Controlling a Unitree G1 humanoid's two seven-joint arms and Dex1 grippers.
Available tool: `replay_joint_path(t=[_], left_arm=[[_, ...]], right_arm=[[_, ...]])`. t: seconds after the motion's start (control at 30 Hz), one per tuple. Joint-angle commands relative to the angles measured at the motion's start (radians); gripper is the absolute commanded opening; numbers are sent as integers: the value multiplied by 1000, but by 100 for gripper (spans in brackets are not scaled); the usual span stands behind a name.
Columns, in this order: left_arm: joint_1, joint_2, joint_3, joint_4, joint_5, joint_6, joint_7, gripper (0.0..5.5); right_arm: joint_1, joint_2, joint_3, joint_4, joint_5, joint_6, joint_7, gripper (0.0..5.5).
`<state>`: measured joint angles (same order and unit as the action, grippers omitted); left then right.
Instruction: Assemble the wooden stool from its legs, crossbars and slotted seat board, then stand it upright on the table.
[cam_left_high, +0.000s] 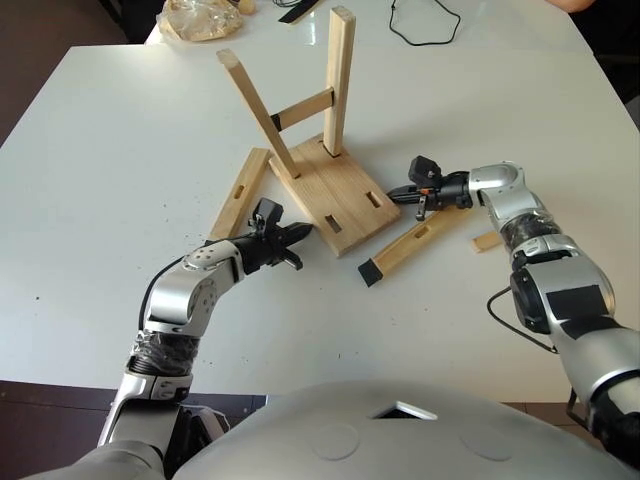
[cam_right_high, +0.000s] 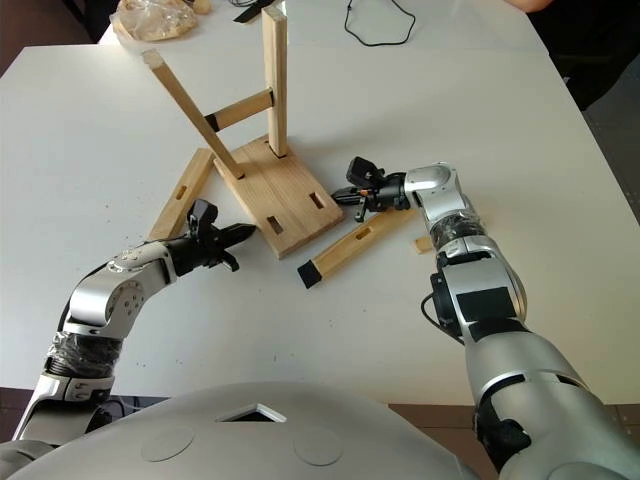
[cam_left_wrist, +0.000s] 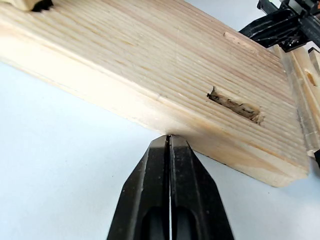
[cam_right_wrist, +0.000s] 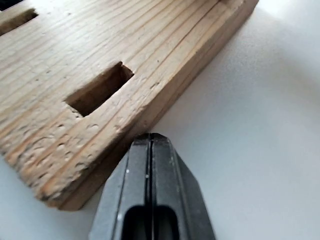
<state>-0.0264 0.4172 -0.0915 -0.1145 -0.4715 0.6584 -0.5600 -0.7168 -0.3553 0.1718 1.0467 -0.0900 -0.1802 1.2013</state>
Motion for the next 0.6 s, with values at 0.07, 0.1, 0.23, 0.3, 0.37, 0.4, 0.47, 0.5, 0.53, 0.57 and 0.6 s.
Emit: replay_joint_path(t=[0.07,0.1,0.23,0.3,0.37,0.4,0.47,0.5,0.53,0.57,0.6], left_arm=[[-16,-17,6,57,47,3,39,0],[-24,-21,9,65,51,0,41,0],[-44,-32,10,82,60,-10,31,0],[-31,-34,9,61,58,-6,28,0],[-12,-34,13,49,60,-5,29,0],[-6,-35,15,48,64,-6,32,0],[-3,-36,20,52,70,-9,36,0],[-3,-36,25,54,71,-9,37,0],[-2,-37,28,53,71,-8,39,0],[1,-36,32,51,70,-9,38,0],[6,-35,36,51,72,-11,39,0]], right_arm=[[142,18,-21,-245,83,120,3,2],[167,15,-18,-303,95,146,6,2],[283,-6,-2,-555,136,249,12,2],[317,-17,3,-661,155,299,14,2],[324,-26,8,-714,159,324,6,2],[323,-33,11,-725,159,332,7,2],[326,-48,18,-740,161,342,15,2],[327,-53,20,-743,160,345,16,2],[326,-58,21,-741,159,346,14,2],[324,-62,22,-736,161,345,10,2],[325,-67,25,-733,163,345,9,2]])
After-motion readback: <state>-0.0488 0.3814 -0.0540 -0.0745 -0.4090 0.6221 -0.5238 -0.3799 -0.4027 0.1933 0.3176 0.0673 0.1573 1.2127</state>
